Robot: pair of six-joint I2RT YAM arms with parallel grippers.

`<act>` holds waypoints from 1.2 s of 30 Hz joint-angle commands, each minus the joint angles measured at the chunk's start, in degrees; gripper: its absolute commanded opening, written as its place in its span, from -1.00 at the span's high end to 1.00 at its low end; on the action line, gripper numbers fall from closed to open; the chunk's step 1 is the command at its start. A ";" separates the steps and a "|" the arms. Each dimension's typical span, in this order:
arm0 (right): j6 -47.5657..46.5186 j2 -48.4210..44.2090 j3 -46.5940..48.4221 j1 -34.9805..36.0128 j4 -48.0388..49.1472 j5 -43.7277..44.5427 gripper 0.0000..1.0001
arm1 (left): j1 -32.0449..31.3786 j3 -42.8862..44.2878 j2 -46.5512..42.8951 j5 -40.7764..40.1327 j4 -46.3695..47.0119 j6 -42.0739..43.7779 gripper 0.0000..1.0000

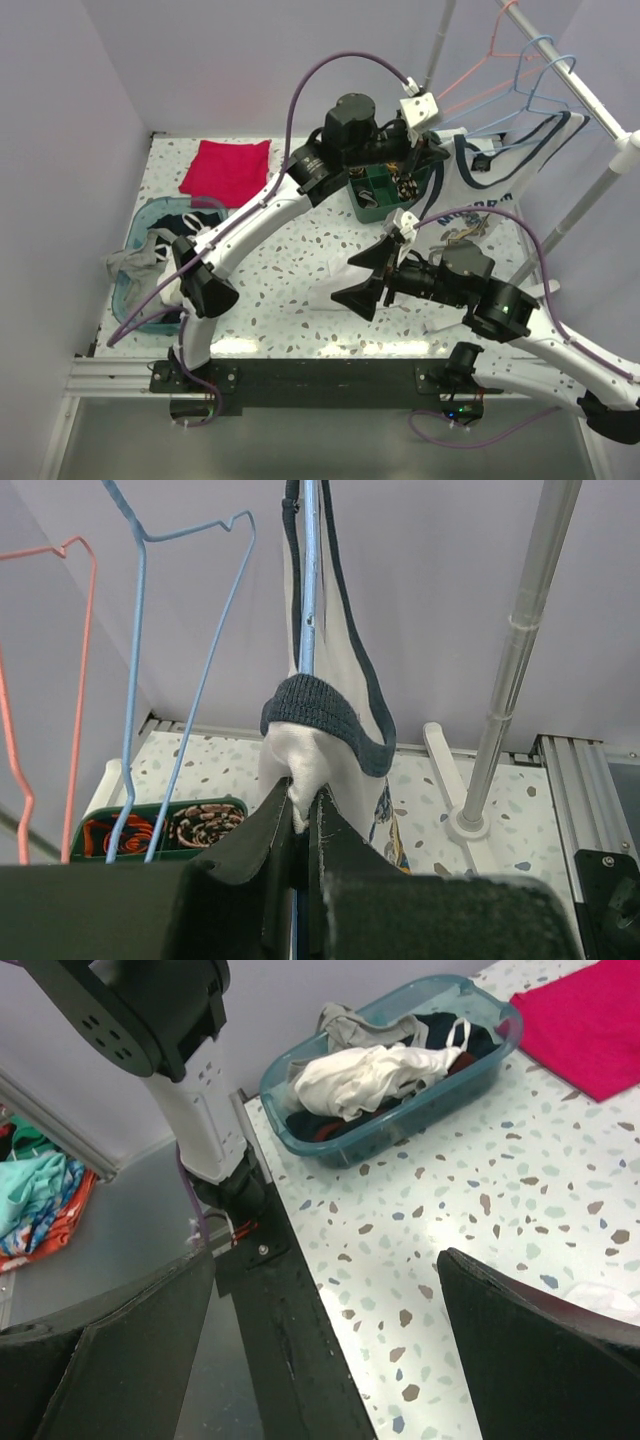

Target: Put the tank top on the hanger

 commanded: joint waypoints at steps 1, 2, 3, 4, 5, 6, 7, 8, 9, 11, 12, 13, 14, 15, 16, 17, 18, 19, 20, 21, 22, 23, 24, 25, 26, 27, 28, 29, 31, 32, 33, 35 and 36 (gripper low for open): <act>1.38 -0.51 -1.84 0.18 0.88 -0.91 -0.96 | 0.16 4.26 1.01 2.72 6.04 -1.89 1.00; 1.38 -0.51 -2.19 0.27 0.79 -0.91 -0.96 | 0.25 4.35 1.28 2.72 6.39 -1.89 1.00; 1.38 -0.51 -2.37 0.27 0.79 -0.82 -0.96 | 0.16 4.35 1.71 2.90 7.27 -1.89 1.00; 1.47 -0.42 -2.89 0.19 0.62 -0.82 -0.96 | 0.16 4.35 1.98 2.81 7.71 -3.45 1.00; 1.47 -0.34 -3.16 0.27 0.53 -0.82 -0.96 | 0.07 4.52 2.42 2.99 8.06 -3.91 1.00; 1.56 -0.42 -3.42 0.19 0.44 -0.91 -0.96 | -0.02 5.22 2.77 3.07 8.33 -4.08 1.00; 1.56 -0.34 -4.04 0.27 0.44 -0.82 -0.96 | -0.19 5.84 3.21 2.99 8.24 -4.17 1.00; 1.65 -0.51 -4.22 0.19 0.36 -0.56 -0.96 | -0.37 6.36 3.82 2.81 8.15 -4.17 1.00; 1.73 -0.60 -4.48 0.27 0.35 -0.56 -0.96 | -0.46 6.89 4.00 2.55 8.33 -4.17 1.00; 1.74 -0.60 -5.01 0.18 0.35 -0.29 -0.96 | -0.63 7.25 4.35 2.46 8.59 -4.44 1.00; 1.82 -0.77 -5.18 0.18 0.35 -0.29 -0.96 | -0.63 7.34 4.53 2.20 8.94 -4.52 1.00; 1.91 -0.69 -5.53 0.18 0.35 -0.29 -0.96 | -0.81 7.34 4.62 2.02 9.29 -4.70 1.00; 1.91 -0.77 -5.62 0.18 0.35 -0.21 -0.96 | -0.81 7.42 4.88 2.02 9.64 -5.05 1.00; 2.00 -0.86 -5.97 0.18 0.53 -0.20 -0.96 | -0.81 7.42 4.97 1.93 9.91 -5.23 1.00; 2.26 -0.77 -6.06 0.18 0.62 -0.20 -0.96 | -1.07 7.42 5.14 1.85 10.00 -5.32 1.00; 2.35 -0.86 -6.06 0.18 0.62 -0.20 -0.96 | -1.16 7.60 5.41 1.67 10.35 -5.49 1.00; 2.44 -0.86 -6.24 0.18 0.62 -0.29 -0.96 | -1.42 7.60 5.58 1.41 10.52 -5.49 1.00; 2.44 -0.86 -6.24 0.10 0.62 -0.29 -0.96 | -1.51 7.77 5.76 1.32 10.70 -5.58 1.00; 2.44 -0.95 -6.24 0.27 0.53 -0.12 -0.96 | -1.69 8.21 6.28 1.23 10.79 -5.67 1.00; 2.44 -1.04 -6.24 0.27 0.36 0.06 -0.96 | -1.95 8.56 6.46 0.97 10.88 -5.67 1.00; 2.44 -1.04 -6.24 0.27 0.27 0.06 -0.96 | -2.04 8.91 6.81 0.97 10.97 -5.84 1.00; 2.44 -1.30 -6.24 0.19 0.18 0.06 -0.96 | -2.13 9.27 7.25 0.88 11.14 -5.93 1.00; 2.53 -1.30 -6.33 0.18 0.09 0.06 -0.96 | -2.30 9.36 7.43 0.79 11.23 -5.93 1.00; 2.53 -1.39 -6.33 0.27 0.00 0.15 -0.96 | -2.48 9.36 7.78 0.70 11.40 -6.02 1.00; 2.61 -1.65 -6.41 0.19 0.00 0.15 -0.96 | -2.57 9.27 7.96 0.70 11.58 -6.11 1.00; 2.61 -1.74 -6.50 0.27 -0.08 0.15 -0.96 | -2.65 9.36 8.13 0.70 11.67 -6.19 1.00; 2.61 -1.65 -6.50 0.19 -0.17 0.23 -0.96 | -2.74 9.27 8.31 0.61 11.67 -6.19 1.00; 2.61 -1.91 -6.59 0.18 -0.35 0.23 -0.96 | -2.83 9.36 8.66 0.53 11.76 -6.19 1.00; 2.70 -1.92 -6.85 0.19 -0.35 0.41 -0.96 | -3.01 9.36 9.10 0.53 11.84 -6.37 1.00; 2.70 -1.92 -6.94 0.18 -0.26 0.41 -0.96 | -3.09 9.36 9.28 0.53 11.84 -6.37 1.00; 2.70 -1.83 -7.03 0.18 -0.26 0.41 -0.96 | -3.18 9.36 9.36 0.53 11.76 -6.37 1.00; 2.70 -1.83 -7.20 0.18 -0.17 0.41 -0.96 | -3.36 9.27 9.45 0.53 11.84 -6.37 1.00; 2.79 -1.92 -7.29 0.18 0.00 0.41 -0.96 | -3.44 9.27 9.54 0.61 11.76 -6.37 1.00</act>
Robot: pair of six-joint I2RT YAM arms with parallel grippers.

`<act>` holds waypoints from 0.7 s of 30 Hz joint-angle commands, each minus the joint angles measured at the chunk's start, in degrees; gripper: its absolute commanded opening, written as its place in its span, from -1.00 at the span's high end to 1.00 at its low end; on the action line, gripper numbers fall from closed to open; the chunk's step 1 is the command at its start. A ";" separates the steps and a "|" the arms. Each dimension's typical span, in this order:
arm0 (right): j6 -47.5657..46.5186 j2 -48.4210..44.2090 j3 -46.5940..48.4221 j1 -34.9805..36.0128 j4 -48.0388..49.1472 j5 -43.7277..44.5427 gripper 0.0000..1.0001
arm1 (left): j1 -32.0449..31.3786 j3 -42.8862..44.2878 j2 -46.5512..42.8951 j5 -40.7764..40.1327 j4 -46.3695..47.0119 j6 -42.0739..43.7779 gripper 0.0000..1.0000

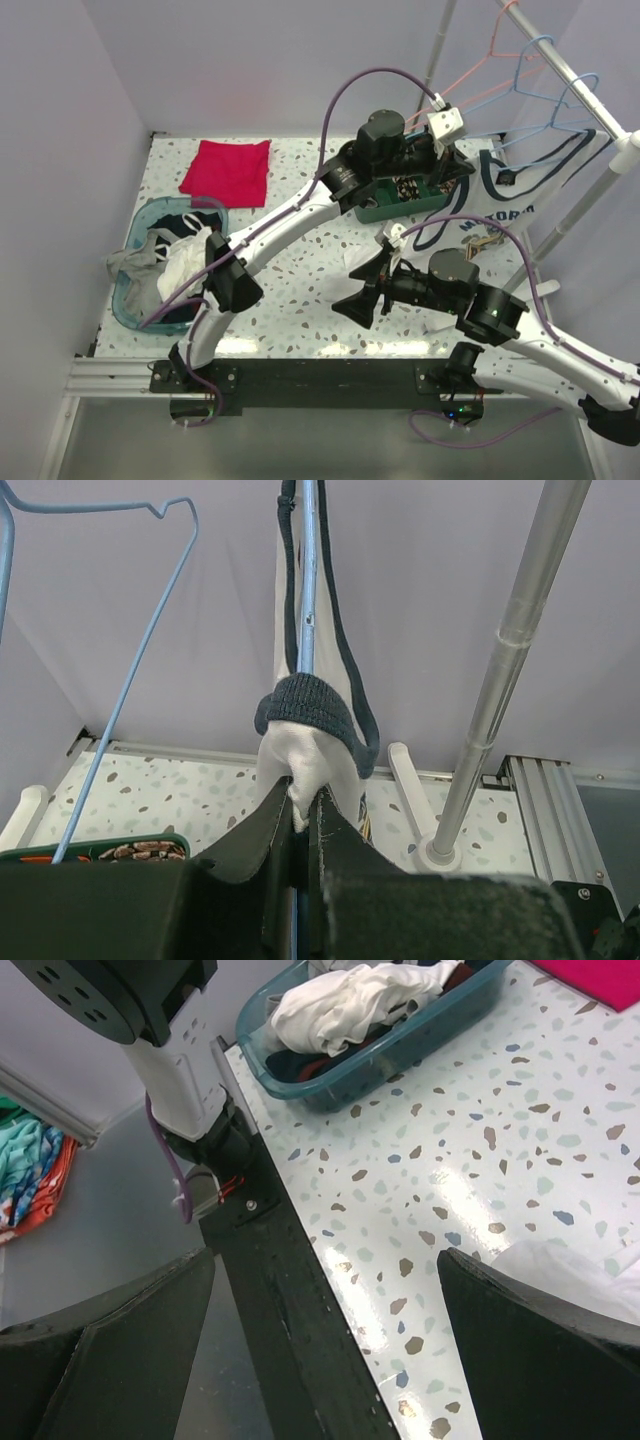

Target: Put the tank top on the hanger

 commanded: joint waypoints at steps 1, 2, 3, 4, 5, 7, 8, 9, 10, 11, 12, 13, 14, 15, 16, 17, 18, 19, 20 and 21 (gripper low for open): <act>0.85 -0.47 -0.56 0.18 0.66 0.26 -0.96 | -0.36 3.22 -0.80 -0.44 5.72 -1.02 1.00; 0.76 -0.47 -0.56 0.18 0.66 0.17 -0.96 | -0.45 3.04 -0.80 -0.44 5.55 -1.02 1.00; 0.76 -0.47 -0.56 0.18 0.66 0.17 -0.96 | -0.54 3.04 -0.88 -0.44 5.37 -1.02 1.00; 0.84 -0.39 -0.56 0.27 0.75 0.17 -0.96 | -0.63 2.69 -1.06 -0.44 5.37 -0.93 1.00; 0.85 -0.38 -0.65 0.19 0.83 0.17 -0.96 | -0.63 2.43 -1.15 -0.44 5.37 -0.93 1.00; 0.85 -0.47 -0.65 0.27 0.66 0.26 -0.96 | -0.72 1.38 -1.67 -0.44 5.20 -0.93 1.00; 0.85 -0.56 -0.74 0.27 0.75 0.26 -0.96 | -0.80 0.76 -1.94 -0.52 5.46 -0.93 1.00; 0.93 -0.65 -0.91 0.27 0.75 0.34 -0.96 | -0.80 0.23 -2.20 -0.61 5.63 -1.01 1.00; 0.85 -0.74 -0.91 0.19 0.75 0.43 -0.96 | -0.72 -0.56 -2.64 -0.61 5.81 -1.10 1.00; 0.85 -0.82 -1.00 0.27 0.66 0.43 -0.96 | -0.71 -0.82 -2.82 -0.61 5.99 -1.10 1.00; 0.93 -0.74 -1.09 0.27 0.83 0.52 -0.96 | -0.71 -1.09 -2.99 -0.52 5.90 -1.10 1.00; 1.02 -0.82 -1.09 0.27 0.83 0.52 -0.96 | -0.71 -1.44 -3.26 -0.52 6.16 -1.19 1.00; 0.93 -0.74 -1.18 0.19 0.75 0.52 -0.96 | -0.71 -1.62 -3.43 -0.70 6.25 -1.19 1.00; 1.02 -0.74 -1.18 0.18 0.75 0.61 -0.96 | -0.71 -1.79 -3.52 -0.79 6.25 -1.19 0.98; 1.02 -0.82 -1.26 0.27 0.75 0.61 -0.96 | -0.71 -1.71 -3.61 -0.79 6.25 -1.19 0.97; 1.02 -0.91 -1.18 0.19 0.83 0.61 -0.96 | -0.71 -1.79 -3.70 -0.96 6.25 -1.19 0.96; 0.93 -0.83 -1.18 0.18 0.75 0.61 -0.96 | -0.80 -1.88 -3.78 -1.05 6.34 -1.10 0.94; 1.02 -0.91 -1.26 0.18 0.75 0.78 -0.96 | -0.80 -2.06 -3.87 -0.96 6.43 -1.10 0.94; 1.02 -0.91 -1.26 0.18 0.75 0.87 -0.96 | -0.72 -2.15 -3.96 -0.96 6.51 -1.10 0.94; 0.85 -0.91 -1.26 0.18 0.66 0.96 -0.96 | -0.71 -2.23 -4.05 -1.05 6.60 -1.10 0.88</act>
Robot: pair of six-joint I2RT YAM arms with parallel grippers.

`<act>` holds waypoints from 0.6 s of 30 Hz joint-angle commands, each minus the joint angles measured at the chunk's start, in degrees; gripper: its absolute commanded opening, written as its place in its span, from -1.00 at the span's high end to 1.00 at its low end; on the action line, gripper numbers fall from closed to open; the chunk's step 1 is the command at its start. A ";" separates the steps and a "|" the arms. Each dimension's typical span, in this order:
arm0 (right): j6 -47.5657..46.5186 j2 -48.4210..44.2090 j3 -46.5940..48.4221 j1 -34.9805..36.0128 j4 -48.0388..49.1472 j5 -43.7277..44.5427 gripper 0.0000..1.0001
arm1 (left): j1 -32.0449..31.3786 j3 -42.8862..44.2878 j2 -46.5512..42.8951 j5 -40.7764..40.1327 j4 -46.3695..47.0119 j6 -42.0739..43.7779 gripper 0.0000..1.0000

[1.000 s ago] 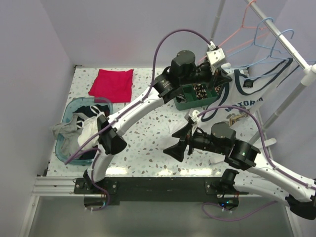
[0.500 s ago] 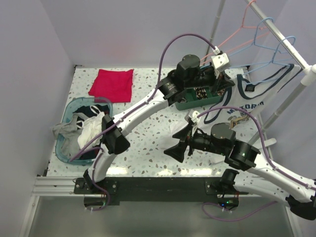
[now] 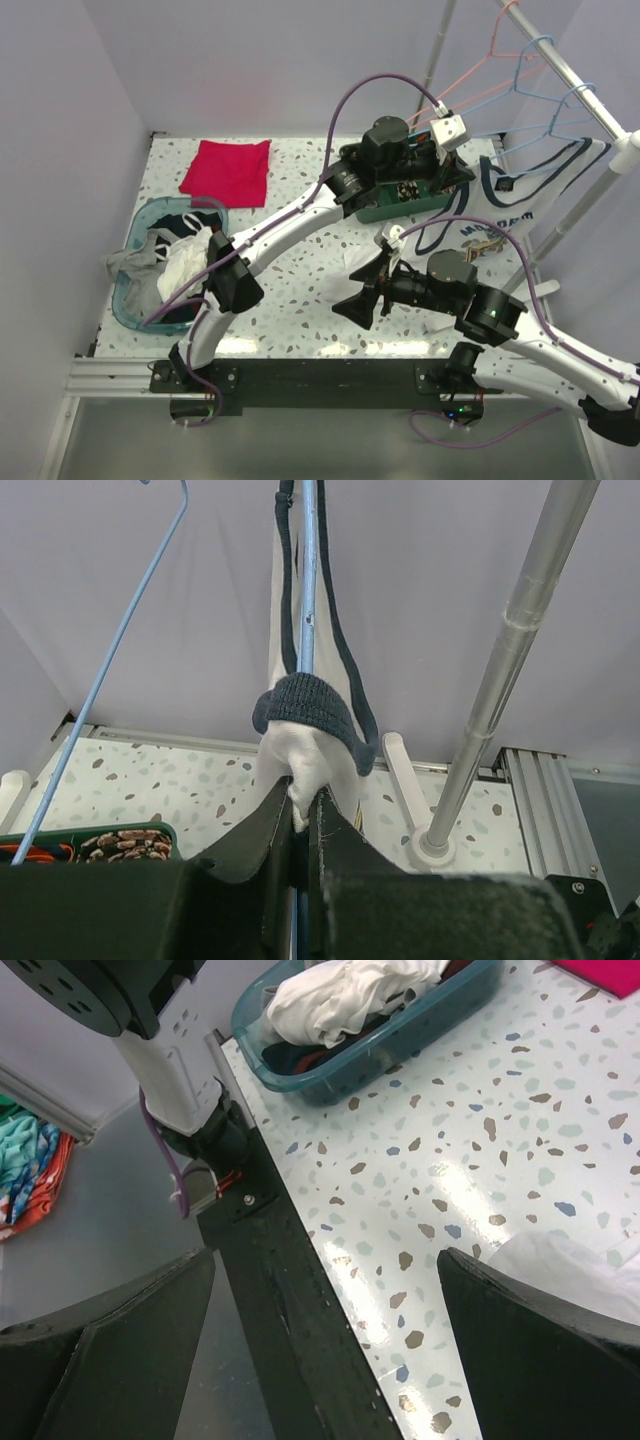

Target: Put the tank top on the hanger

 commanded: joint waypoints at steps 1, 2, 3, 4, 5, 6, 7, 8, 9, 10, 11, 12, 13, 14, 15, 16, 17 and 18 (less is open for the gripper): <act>0.54 -0.63 -0.30 0.18 0.72 0.81 -0.96 | -0.32 -0.07 -4.62 -0.46 5.90 -0.38 0.83; 0.45 -0.54 -0.30 0.18 0.72 0.81 -0.96 | -0.23 -0.16 -4.79 -0.63 5.99 -0.38 0.71; 0.54 -0.45 -0.22 0.18 0.72 0.81 -0.96 | -0.23 -0.25 -5.23 -0.72 6.17 -0.29 0.63; 0.45 -0.45 -0.21 0.18 0.81 0.81 -0.96 | -0.23 -0.51 -5.50 -0.64 6.34 -0.29 0.53; 0.45 -0.36 -0.13 0.18 0.81 0.81 -0.96 | -0.15 -0.68 -5.67 -0.72 6.43 -0.29 0.38; 0.36 -0.28 -0.13 0.18 0.81 0.72 -0.96 | -0.15 -0.95 -6.11 -0.81 6.35 -0.12 0.28; 0.45 -0.28 -0.13 0.18 0.73 0.81 -0.96 | -0.23 -1.21 -6.46 -0.81 6.43 -0.12 0.21; 0.36 -0.28 -0.04 0.27 0.72 0.89 -0.96 | -0.15 -1.48 -6.73 -0.99 6.43 -0.03 0.13; 0.36 -0.28 -0.04 0.19 0.72 0.98 -0.96 | -0.23 -1.74 -7.25 -0.99 6.43 0.06 0.08; 0.28 -0.28 -0.04 0.18 0.64 0.98 -0.96 | -0.15 -2.00 -7.52 -1.07 6.35 0.14 0.03; 0.28 -0.28 -0.04 0.18 0.72 1.07 -0.96 | -0.15 -2.18 -7.69 -0.90 6.34 0.32 -0.07; 0.28 -0.36 -0.13 0.27 0.72 1.25 -0.96 | -0.15 -2.62 -8.22 -0.73 6.34 0.58 -0.10; 0.28 -0.10 -0.13 0.27 0.72 1.16 -0.96 | -0.23 -2.88 -8.66 -0.72 8.26 0.76 -0.12; 0.28 -0.01 -0.13 0.19 0.81 1.07 -0.96 | -0.15 -3.32 -9.01 -0.98 8.36 0.85 -0.20; 0.28 0.08 -0.21 0.18 0.73 1.16 -0.96 | -0.15 -4.28 -9.97 -1.16 8.63 1.28 -0.23; 0.28 0.08 -0.21 0.18 0.81 1.16 -0.96 | -0.15 -4.81 -10.50 -1.25 8.98 1.55 -0.25; 0.19 0.16 -0.30 0.27 0.90 1.16 -0.96 | -0.15 -5.43 -11.03 -1.69 9.16 1.73 -0.31; 0.10 0.16 -0.30 0.27 0.81 1.33 -0.96 | -0.15 -5.87 -12.17 -1.95 9.42 2.08 -0.32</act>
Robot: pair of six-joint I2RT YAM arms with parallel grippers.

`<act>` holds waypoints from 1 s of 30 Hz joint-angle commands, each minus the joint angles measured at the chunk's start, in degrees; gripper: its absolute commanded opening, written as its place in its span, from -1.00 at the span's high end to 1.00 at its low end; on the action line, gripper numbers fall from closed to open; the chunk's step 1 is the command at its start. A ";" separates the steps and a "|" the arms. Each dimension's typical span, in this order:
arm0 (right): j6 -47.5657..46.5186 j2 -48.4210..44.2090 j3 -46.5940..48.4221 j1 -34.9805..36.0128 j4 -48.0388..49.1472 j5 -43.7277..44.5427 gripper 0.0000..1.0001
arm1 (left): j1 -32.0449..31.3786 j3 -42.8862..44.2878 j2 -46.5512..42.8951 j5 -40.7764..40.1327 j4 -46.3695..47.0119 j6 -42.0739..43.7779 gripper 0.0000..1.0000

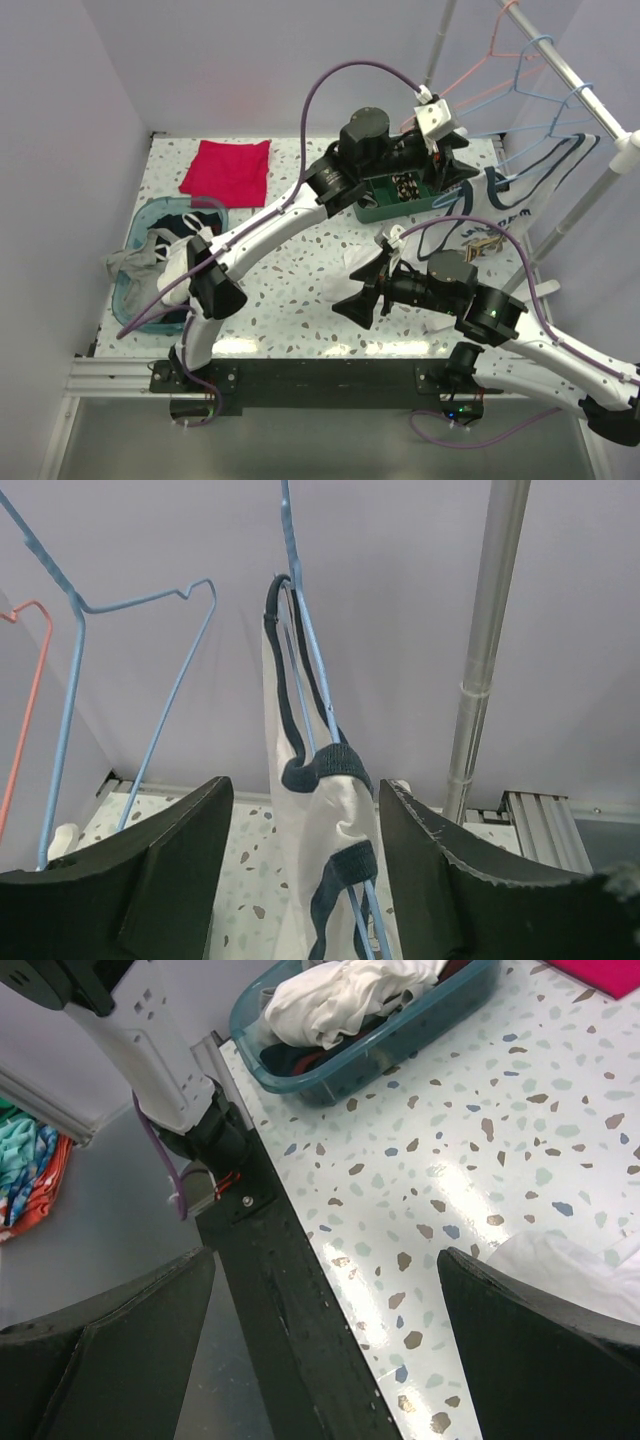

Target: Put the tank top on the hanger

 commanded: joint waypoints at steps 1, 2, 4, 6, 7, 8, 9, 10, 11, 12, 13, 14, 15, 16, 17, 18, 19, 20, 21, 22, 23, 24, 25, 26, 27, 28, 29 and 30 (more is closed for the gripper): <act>0.03 0.34 -0.28 0.19 0.81 1.12 -0.96 | -0.23 -2.72 -6.01 -1.38 4.76 1.97 -0.33; -0.14 0.51 -0.37 0.27 0.81 1.29 -0.96 | -0.15 -3.25 -6.54 -1.82 5.11 2.06 -0.35; -0.32 0.60 -0.37 0.18 0.81 1.47 -0.96 | 0.03 -4.40 -8.12 -1.91 5.64 2.23 -0.36; -0.32 0.86 -0.46 0.18 0.72 2.26 -0.96 | 0.12 -5.01 -9.44 -2.18 5.73 2.41 -0.38; -0.32 1.04 -0.46 0.18 0.64 2.43 -0.96 | 0.12 -5.19 -9.88 -2.27 5.73 2.58 -0.39; -0.32 1.30 -0.54 0.18 0.64 2.78 -0.96 | 0.12 -5.37 -10.23 -2.18 5.82 2.67 -0.41; -0.32 1.39 -0.54 0.18 0.72 3.05 -0.96 | 0.12 -5.72 -11.02 -2.27 5.82 2.67 -0.42; -0.32 1.57 -0.63 0.18 0.64 3.40 -0.96 | 0.12 -5.89 -11.46 -2.18 5.73 2.76 -0.43; -0.32 1.92 -0.72 0.18 0.46 4.27 -0.96 | 0.12 -6.07 -11.81 -2.18 5.82 2.85 -0.46; -0.49 2.44 -0.72 0.27 0.37 4.63 -0.96 | 0.12 -6.59 -12.69 -2.27 5.91 2.85 -0.47; -0.49 2.80 -0.72 0.19 0.29 5.24 -0.96 | 0.20 -6.95 -13.22 -2.44 6.08 2.85 -0.47; -0.41 3.06 -0.89 0.27 -0.15 6.03 -0.96 | 0.29 -7.30 -13.66 -2.53 6.09 2.76 -0.49; -0.32 4.11 -0.90 0.19 -0.50 8.30 -0.96 | 0.38 -7.82 -14.79 -2.96 5.91 2.67 -0.49; -0.32 4.73 -0.98 0.18 -0.77 9.28 -0.96 | 0.38 -8.18 -15.42 -3.23 5.82 2.59 -0.50; -0.14 5.26 -1.24 0.18 -1.29 10.51 -0.96 | 0.47 -8.79 -16.20 -4.02 5.73 2.50 -0.50; 0.03 6.04 -1.51 0.18 -1.47 13.04 -0.96 | 0.56 -10.71 -18.56 -4.63 6.08 2.24 -0.50; 0.12 7.71 -1.77 0.18 -1.56 14.11 -0.96 | 0.64 -12.29 -20.06 -5.51 6.43 1.89 -0.51; 0.30 8.77 -2.47 0.27 -0.95 15.52 -0.97 | 0.65 -13.96 -21.65 -7.52 6.87 1.62 -0.51; 0.38 9.73 -2.83 0.19 -0.60 16.58 -0.97 | 0.73 -17.46 -25.06 -8.41 7.49 1.18 -0.51; 0.73 12.35 -3.09 0.18 -0.25 19.54 -0.97 | 0.99 -19.24 -27.00 -9.72 7.75 0.92 -0.51; 0.91 13.77 -3.44 0.18 0.54 20.97 -0.97 | 1.08 -20.99 -28.85 -12.09 7.84 0.65 -0.51; 1.09 15.18 -3.44 0.18 0.90 22.29 -0.97 | 1.08 -24.41 -32.44 -13.24 8.02 0.04 -0.51; 1.35 17.02 -3.27 0.18 1.25 25.60 -0.97 | 1.26 -26.27 -34.13 -14.38 8.02 -0.14 -0.51; 1.18 20.34 -2.83 0.18 2.56 26.51 -0.97 | 1.17 -28.11 -35.88 -16.57 7.93 -0.57 -0.51; 1.18 22.38 -2.57 0.27 3.44 27.47 -0.97 | 1.35 -31.70 -39.29 -17.29 7.67 -1.27 -0.51; 1.35 25.79 -1.96 0.19 5.01 29.75 -0.97 | 1.35 -33.56 -40.98 -19.21 7.49 -1.63 -0.51; 1.27 27.92 -1.52 0.18 5.81 31.16 -0.97 | 1.35 -37.50 -44.39 -20.10 7.23 -2.50 -0.51; 1.44 29.50 -1.16 0.18 6.43 32.65 -0.97 | 1.44 -39.54 -46.08 -21.15 6.79 -3.03 -0.51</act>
